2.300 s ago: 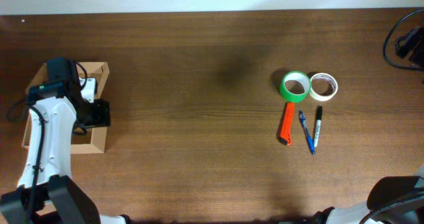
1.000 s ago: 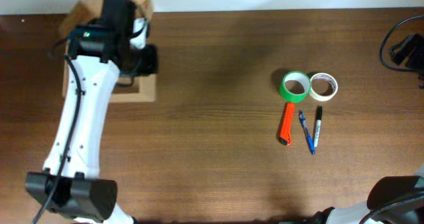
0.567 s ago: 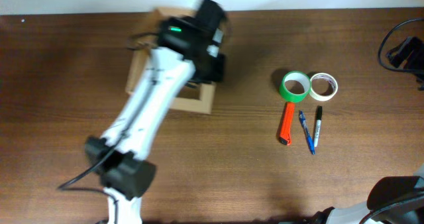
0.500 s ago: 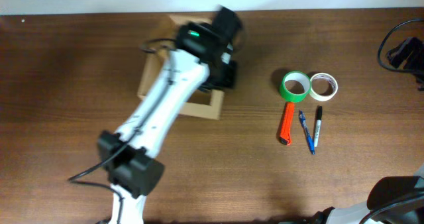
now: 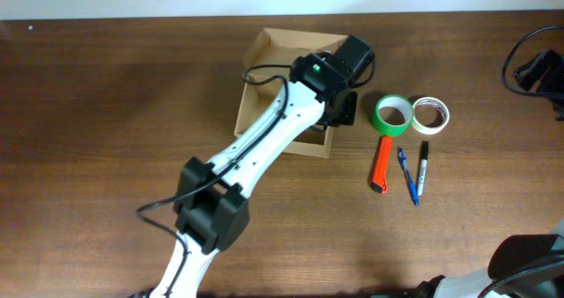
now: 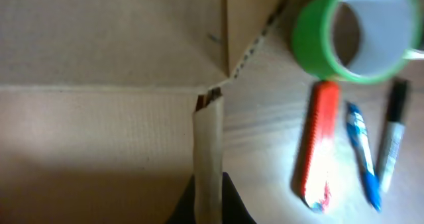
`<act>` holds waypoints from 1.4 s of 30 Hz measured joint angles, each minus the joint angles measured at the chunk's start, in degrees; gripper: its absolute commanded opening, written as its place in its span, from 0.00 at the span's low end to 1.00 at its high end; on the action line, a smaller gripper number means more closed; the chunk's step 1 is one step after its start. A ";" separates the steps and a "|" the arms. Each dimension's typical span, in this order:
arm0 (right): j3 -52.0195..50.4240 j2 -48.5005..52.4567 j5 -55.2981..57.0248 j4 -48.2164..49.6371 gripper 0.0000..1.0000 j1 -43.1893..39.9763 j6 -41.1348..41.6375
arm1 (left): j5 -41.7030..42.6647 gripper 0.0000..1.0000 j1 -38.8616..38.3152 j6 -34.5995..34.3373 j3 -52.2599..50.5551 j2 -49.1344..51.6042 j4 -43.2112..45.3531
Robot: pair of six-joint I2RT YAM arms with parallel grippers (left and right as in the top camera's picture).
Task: Pack container
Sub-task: 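Drag the box with the left gripper rightward toward the tape rolls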
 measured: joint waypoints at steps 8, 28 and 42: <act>0.00 -0.02 -0.09 -0.42 0.99 0.00 0.00 | -2.19 0.02 0.04 -2.01 -0.02 5.38 1.22; 0.00 0.00 -0.90 -0.81 0.99 0.00 0.02 | -5.97 0.39 0.04 -2.73 0.00 5.49 1.16; 0.00 0.00 -0.92 0.48 0.99 0.00 0.00 | -16.33 0.52 0.04 2.58 23.65 5.64 -12.50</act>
